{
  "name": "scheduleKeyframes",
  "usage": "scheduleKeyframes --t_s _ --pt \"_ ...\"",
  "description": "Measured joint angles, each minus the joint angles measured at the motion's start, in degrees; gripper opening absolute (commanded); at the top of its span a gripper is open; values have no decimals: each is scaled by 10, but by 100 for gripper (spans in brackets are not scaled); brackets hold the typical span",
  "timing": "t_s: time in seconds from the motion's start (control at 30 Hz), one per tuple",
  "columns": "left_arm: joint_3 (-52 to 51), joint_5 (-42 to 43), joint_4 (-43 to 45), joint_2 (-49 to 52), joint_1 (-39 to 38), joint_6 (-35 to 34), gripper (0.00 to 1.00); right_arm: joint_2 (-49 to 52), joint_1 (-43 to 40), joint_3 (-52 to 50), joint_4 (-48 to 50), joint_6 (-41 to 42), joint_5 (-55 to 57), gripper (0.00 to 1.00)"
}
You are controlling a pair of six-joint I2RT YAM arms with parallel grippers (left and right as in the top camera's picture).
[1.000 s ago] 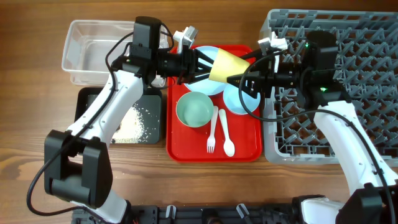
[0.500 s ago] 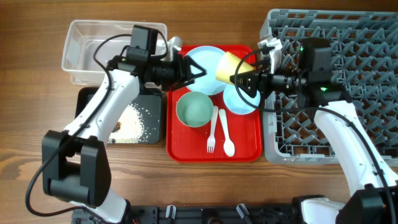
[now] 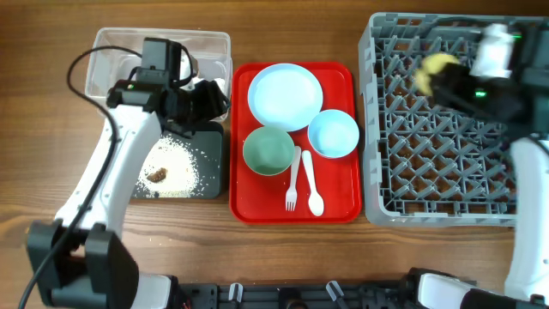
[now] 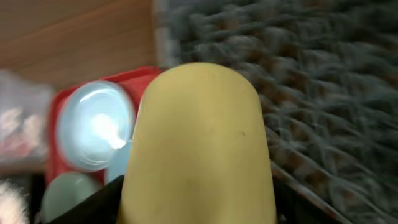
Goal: Sort waste into correct bins and load items into the dishwasher rack
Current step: 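Carry the yellow cup with the right gripper into the dish rack, then withdraw the right gripper from the dish rack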
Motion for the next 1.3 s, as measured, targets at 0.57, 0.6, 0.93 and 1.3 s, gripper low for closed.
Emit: scheduleKeyframes --t_s 0.57,0.6,0.93,1.3 --pt "0 -40 -6 -19 0 4 69 123 -344 35 -68 70 90 4" --pt "0 -40 -6 -19 0 4 69 132 -350 35 -67 74 90 4" --pt "0 -42 -16 -19 0 4 69 235 -373 36 -50 93 100 9" --pt "0 -44 -19 -19 0 6 73 253 -373 36 -28 98 88 99"
